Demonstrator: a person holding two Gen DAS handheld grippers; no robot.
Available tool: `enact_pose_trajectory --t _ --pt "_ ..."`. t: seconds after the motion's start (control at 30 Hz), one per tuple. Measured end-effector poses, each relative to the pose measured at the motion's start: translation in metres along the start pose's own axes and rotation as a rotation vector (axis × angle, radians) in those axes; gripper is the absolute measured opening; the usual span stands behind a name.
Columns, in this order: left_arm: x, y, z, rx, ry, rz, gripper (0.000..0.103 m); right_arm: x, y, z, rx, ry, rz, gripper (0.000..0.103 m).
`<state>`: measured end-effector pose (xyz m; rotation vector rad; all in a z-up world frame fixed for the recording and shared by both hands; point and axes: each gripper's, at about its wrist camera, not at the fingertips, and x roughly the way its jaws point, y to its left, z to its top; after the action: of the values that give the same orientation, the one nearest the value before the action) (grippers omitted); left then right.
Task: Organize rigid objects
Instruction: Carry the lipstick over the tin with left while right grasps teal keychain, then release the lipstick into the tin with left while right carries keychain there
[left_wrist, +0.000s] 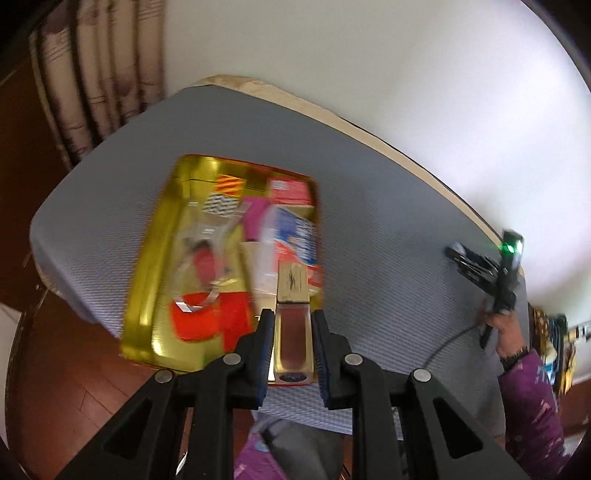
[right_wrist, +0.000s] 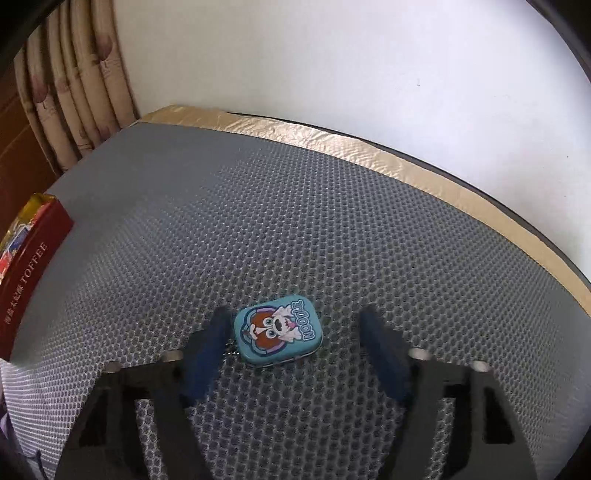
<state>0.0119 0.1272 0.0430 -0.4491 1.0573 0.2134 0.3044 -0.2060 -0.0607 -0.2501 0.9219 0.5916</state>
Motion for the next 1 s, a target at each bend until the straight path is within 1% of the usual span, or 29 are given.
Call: enact_pose_trajectory --t 0.03,0.1,0.17,0.27,0.4,0.53,0.6,0.67,0.73,0.8,0.87,0.93,1.0 --pt "-0.003 0.01 0.002 -0.018 -0.005 0.007 0.02 -0.001 -0.002 -0.001 0.014 0.0 -0.005 0.042" --pt "-0.001 0.021 0.007 -0.027 -0.013 0.018 0.02 -0.005 -0.004 -0.004 0.037 0.0 0.008 0.041" --pt "0.001 0.032 0.013 -0.041 -0.013 0.037 0.02 -0.006 0.0 -0.007 0.033 -0.002 0.001 0.041" --pt "0.004 0.045 0.017 -0.058 -0.008 0.027 0.02 -0.013 0.004 -0.013 0.048 -0.003 0.002 0.041" --pt "0.007 0.05 0.018 -0.052 -0.01 0.013 0.02 -0.03 0.016 -0.019 0.058 -0.025 0.012 0.041" --pt "0.016 0.047 0.018 -0.049 0.017 -0.043 0.02 -0.049 0.034 -0.02 0.055 -0.05 0.027 0.041" --pt "0.02 0.04 0.02 -0.026 0.02 -0.069 0.02 -0.06 0.043 -0.021 0.059 -0.064 0.044 0.041" --pt "0.026 0.033 0.022 0.005 0.018 -0.076 0.02 -0.072 0.055 -0.019 0.054 -0.077 0.057 0.041" --pt "0.032 0.026 0.022 0.041 0.006 -0.051 0.02 -0.085 0.067 -0.019 0.05 -0.094 0.076 0.041" --pt "0.042 0.025 0.019 0.052 0.024 -0.045 0.02 -0.094 0.081 -0.018 0.038 -0.108 0.084 0.041" --pt "0.051 0.03 0.015 0.059 0.047 -0.05 0.021 -0.104 0.095 -0.017 0.024 -0.118 0.098 0.041" --pt "0.058 0.036 0.011 0.063 0.059 -0.008 0.021 -0.112 0.11 -0.012 0.003 -0.126 0.113 0.041" --pt "0.063 0.043 0.009 0.072 0.071 0.003 0.021 -0.122 0.126 -0.01 -0.022 -0.139 0.129 0.041"
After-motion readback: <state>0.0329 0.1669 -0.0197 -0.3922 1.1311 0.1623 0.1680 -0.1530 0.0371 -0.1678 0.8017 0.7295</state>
